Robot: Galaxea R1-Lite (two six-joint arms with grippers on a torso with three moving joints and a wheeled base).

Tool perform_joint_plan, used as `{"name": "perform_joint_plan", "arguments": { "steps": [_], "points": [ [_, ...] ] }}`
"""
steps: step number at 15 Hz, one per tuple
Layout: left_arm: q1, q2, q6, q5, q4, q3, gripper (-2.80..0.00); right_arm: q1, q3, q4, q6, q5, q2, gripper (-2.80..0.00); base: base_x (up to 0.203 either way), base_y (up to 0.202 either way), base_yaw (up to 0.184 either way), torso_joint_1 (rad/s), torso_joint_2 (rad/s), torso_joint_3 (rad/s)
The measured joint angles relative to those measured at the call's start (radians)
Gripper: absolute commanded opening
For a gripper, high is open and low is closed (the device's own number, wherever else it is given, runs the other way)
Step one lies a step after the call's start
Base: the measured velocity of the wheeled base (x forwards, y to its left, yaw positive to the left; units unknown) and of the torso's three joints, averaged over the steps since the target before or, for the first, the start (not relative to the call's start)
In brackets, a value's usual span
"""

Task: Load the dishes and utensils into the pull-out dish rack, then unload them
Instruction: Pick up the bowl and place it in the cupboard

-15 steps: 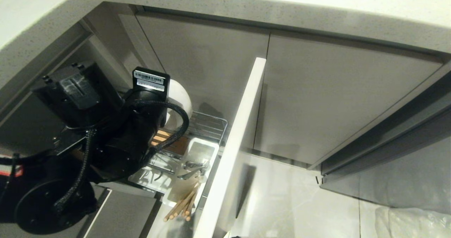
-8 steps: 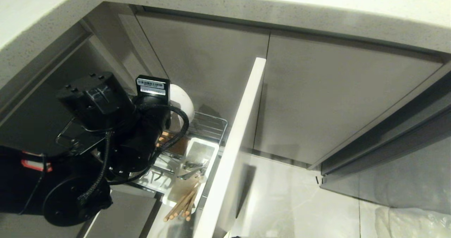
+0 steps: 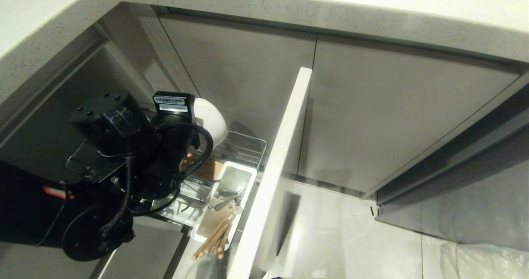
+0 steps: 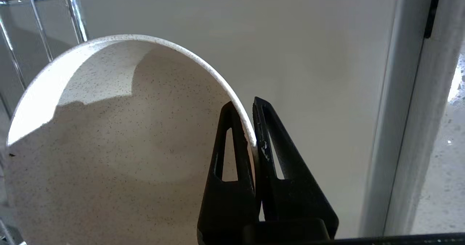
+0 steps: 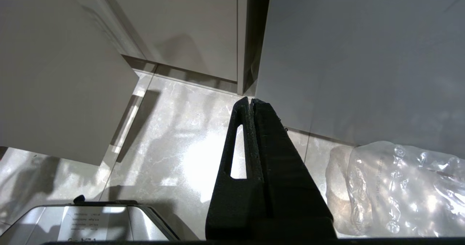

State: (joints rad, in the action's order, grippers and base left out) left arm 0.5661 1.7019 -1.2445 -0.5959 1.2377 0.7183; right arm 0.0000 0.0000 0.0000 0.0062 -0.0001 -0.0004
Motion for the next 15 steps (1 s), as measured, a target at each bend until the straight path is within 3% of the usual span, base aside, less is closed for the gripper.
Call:
{"name": "perform_joint_plan", "arguments": {
  "steps": [15],
  "points": [
    [-0.036, 0.012, -0.163, 0.021, -0.05, -0.019, -2.8, 0.0, 0.0, 0.0, 0.0, 0.0, 0.0, -2.8, 0.0, 0.0, 0.0, 0.0, 0.0, 0.0]
  ]
}}
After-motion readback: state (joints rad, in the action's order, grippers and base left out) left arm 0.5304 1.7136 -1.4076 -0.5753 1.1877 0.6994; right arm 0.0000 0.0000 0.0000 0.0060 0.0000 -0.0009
